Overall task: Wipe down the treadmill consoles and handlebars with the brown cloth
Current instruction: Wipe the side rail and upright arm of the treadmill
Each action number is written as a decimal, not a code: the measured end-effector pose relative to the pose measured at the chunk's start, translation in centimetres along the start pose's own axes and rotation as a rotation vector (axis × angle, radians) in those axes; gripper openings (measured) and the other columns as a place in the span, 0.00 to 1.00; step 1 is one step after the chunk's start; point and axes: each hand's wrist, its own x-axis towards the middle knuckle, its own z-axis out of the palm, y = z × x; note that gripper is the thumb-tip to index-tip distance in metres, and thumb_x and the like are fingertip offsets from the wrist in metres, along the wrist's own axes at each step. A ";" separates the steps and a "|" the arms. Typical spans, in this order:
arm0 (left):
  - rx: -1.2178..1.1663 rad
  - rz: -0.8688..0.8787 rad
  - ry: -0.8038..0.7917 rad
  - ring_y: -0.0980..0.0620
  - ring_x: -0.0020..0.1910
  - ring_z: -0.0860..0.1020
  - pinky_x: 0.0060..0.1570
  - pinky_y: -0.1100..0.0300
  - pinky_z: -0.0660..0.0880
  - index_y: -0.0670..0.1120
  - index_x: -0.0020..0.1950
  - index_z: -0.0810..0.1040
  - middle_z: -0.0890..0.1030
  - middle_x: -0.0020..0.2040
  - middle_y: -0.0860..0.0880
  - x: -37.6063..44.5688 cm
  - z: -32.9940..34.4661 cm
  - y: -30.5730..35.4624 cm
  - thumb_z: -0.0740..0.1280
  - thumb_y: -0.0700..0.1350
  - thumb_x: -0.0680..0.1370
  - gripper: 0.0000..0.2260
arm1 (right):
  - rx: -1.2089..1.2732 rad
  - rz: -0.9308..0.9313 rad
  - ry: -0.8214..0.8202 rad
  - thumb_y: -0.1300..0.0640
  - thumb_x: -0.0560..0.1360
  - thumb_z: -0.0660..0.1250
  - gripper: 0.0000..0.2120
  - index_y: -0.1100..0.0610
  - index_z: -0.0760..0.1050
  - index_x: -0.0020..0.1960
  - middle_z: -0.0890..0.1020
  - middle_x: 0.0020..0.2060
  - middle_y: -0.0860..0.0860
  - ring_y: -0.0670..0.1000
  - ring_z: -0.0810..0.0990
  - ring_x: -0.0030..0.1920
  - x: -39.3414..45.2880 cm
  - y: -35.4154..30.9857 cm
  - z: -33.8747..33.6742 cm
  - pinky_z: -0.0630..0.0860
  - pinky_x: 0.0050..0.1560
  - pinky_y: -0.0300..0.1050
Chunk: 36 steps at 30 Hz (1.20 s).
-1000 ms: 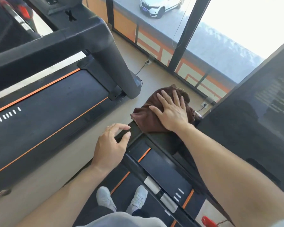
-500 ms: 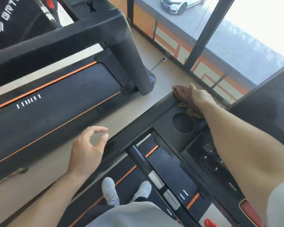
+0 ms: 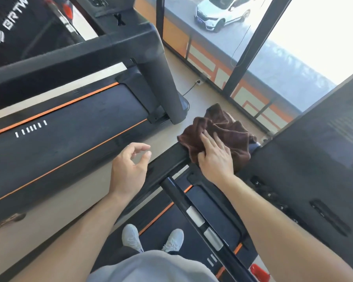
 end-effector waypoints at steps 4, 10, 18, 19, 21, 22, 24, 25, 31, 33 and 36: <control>-0.017 0.047 -0.032 0.72 0.51 0.77 0.54 0.82 0.66 0.50 0.51 0.83 0.84 0.49 0.60 -0.6 0.9 0.8 0.70 0.41 0.79 0.05 | -0.095 -0.184 0.054 0.58 0.76 0.64 0.33 0.49 0.64 0.80 0.68 0.78 0.44 0.54 0.64 0.79 -2.5 -2.1 1.6 0.66 0.71 0.55; -0.020 0.053 -0.053 0.60 0.54 0.80 0.56 0.79 0.68 0.50 0.52 0.83 0.85 0.51 0.58 -0.9 1.2 0.7 0.70 0.42 0.79 0.05 | -0.173 -0.400 0.074 0.58 0.74 0.60 0.26 0.52 0.76 0.71 0.80 0.67 0.47 0.55 0.80 0.58 -7.0 -1.9 3.0 0.76 0.53 0.49; 0.054 -0.152 -0.324 0.53 0.45 0.84 0.45 0.48 0.85 0.55 0.51 0.80 0.85 0.46 0.57 -1.1 2.2 0.1 0.71 0.59 0.76 0.10 | 0.752 0.078 -0.023 0.74 0.72 0.62 0.29 0.48 0.83 0.63 0.86 0.56 0.41 0.43 0.82 0.60 -9.1 -5.6 -1.1 0.78 0.66 0.47; 0.026 -0.188 -0.353 0.52 0.46 0.85 0.45 0.47 0.85 0.55 0.51 0.80 0.85 0.46 0.55 -1.2 2.1 0.2 0.69 0.65 0.74 0.15 | 0.916 0.112 0.003 0.76 0.71 0.61 0.29 0.50 0.83 0.61 0.87 0.52 0.44 0.45 0.84 0.56 -9.2 -6.4 -1.9 0.82 0.60 0.50; -0.085 -0.252 -0.414 0.49 0.50 0.85 0.52 0.44 0.83 0.56 0.53 0.82 0.87 0.48 0.53 -1.0 1.6 0.7 0.63 0.75 0.70 0.27 | 1.261 0.133 -0.049 0.80 0.71 0.58 0.29 0.55 0.82 0.60 0.87 0.49 0.54 0.53 0.87 0.47 -9.3 -7.6 -3.4 0.85 0.46 0.52; -0.196 -0.277 -0.465 0.48 0.52 0.85 0.56 0.44 0.81 0.56 0.56 0.83 0.87 0.50 0.51 -0.9 1.2 1.4 0.61 0.77 0.70 0.30 | 1.424 0.115 -0.120 0.81 0.71 0.57 0.29 0.58 0.81 0.60 0.87 0.48 0.57 0.55 0.87 0.44 -9.3 -8.3 -4.2 0.85 0.42 0.52; -0.486 -0.354 -0.546 0.47 0.57 0.84 0.62 0.47 0.77 0.52 0.60 0.84 0.87 0.55 0.46 -0.7 0.4 2.6 0.63 0.73 0.73 0.31 | 1.610 0.018 -0.239 0.78 0.69 0.59 0.27 0.60 0.80 0.61 0.85 0.50 0.61 0.59 0.85 0.49 -8.8 -9.2 -5.4 0.84 0.49 0.59; -0.595 -0.378 -0.563 0.46 0.58 0.83 0.63 0.48 0.75 0.49 0.61 0.84 0.86 0.57 0.42 -0.5 0.0 3.2 0.65 0.70 0.73 0.29 | 1.644 -0.027 -0.260 0.76 0.68 0.60 0.26 0.60 0.80 0.62 0.84 0.53 0.62 0.61 0.83 0.53 -8.6 -9.4 -6.0 0.81 0.56 0.64; -0.669 -0.324 -0.451 0.42 0.49 0.85 0.54 0.48 0.80 0.46 0.56 0.82 0.86 0.54 0.42 0.7 -0.6 5.0 0.73 0.50 0.77 0.12 | 1.408 0.143 -0.022 0.76 0.68 0.59 0.25 0.59 0.84 0.56 0.87 0.51 0.58 0.61 0.85 0.56 -4.8 -7.6 -9.6 0.80 0.63 0.63; -0.537 -0.325 -0.443 0.44 0.45 0.86 0.51 0.49 0.82 0.45 0.57 0.80 0.86 0.50 0.44 0.8 -0.2 5.1 0.70 0.50 0.79 0.11 | 1.095 0.284 0.079 0.73 0.75 0.61 0.24 0.53 0.83 0.61 0.87 0.54 0.52 0.56 0.83 0.59 -2.5 -5.6 -10.3 0.78 0.67 0.58; -0.390 -0.345 -0.392 0.49 0.47 0.87 0.55 0.49 0.83 0.47 0.60 0.79 0.86 0.51 0.46 0.8 0.4 4.5 0.70 0.51 0.80 0.12 | 0.387 0.307 0.133 0.52 0.83 0.63 0.25 0.45 0.65 0.79 0.66 0.78 0.48 0.53 0.60 0.79 0.0 -2.1 -9.1 0.58 0.80 0.56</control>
